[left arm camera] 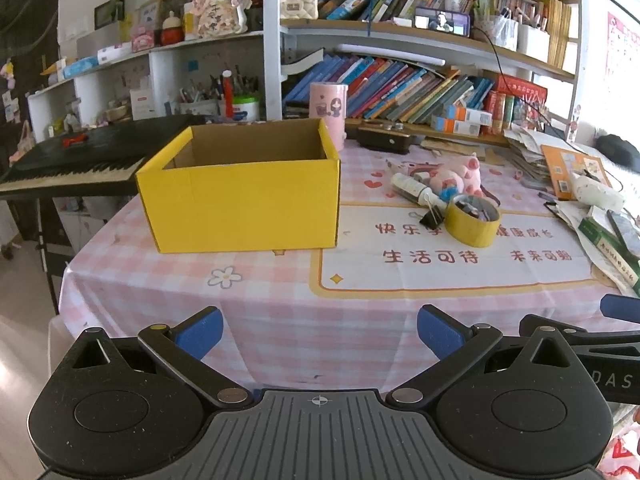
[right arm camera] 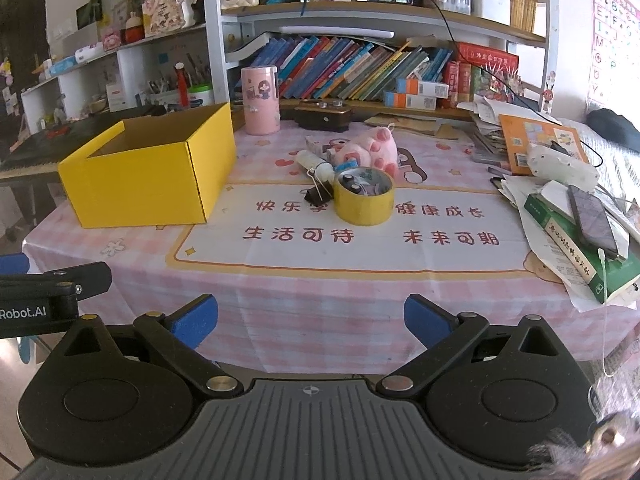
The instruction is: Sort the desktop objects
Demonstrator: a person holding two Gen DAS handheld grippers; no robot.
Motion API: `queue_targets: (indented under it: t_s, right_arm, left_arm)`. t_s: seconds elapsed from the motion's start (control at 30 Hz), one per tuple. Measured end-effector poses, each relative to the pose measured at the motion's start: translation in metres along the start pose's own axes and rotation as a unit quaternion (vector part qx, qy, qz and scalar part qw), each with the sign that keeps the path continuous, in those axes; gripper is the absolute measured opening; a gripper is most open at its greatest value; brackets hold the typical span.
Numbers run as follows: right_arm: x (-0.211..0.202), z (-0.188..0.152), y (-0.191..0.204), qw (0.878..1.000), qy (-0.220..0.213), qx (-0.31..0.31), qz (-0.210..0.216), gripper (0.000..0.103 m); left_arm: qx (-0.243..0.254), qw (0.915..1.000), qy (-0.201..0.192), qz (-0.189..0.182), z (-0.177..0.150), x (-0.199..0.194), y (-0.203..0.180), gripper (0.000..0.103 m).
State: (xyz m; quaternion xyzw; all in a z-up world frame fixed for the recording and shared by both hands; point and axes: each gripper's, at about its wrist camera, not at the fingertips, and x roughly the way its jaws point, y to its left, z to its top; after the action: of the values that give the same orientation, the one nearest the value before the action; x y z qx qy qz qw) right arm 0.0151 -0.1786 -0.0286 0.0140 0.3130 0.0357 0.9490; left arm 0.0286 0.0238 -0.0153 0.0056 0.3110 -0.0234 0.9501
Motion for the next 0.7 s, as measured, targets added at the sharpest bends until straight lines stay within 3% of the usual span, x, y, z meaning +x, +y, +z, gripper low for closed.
queue_targets:
  t_s: [0.7]
  right_arm:
    - [0.029, 0.015, -0.029, 1.000, 0.014, -0.002, -0.009, 0.097]
  left_arm:
    - [0.001, 0.9999, 0.016, -0.003, 0.016, 0.032, -0.026, 0.103]
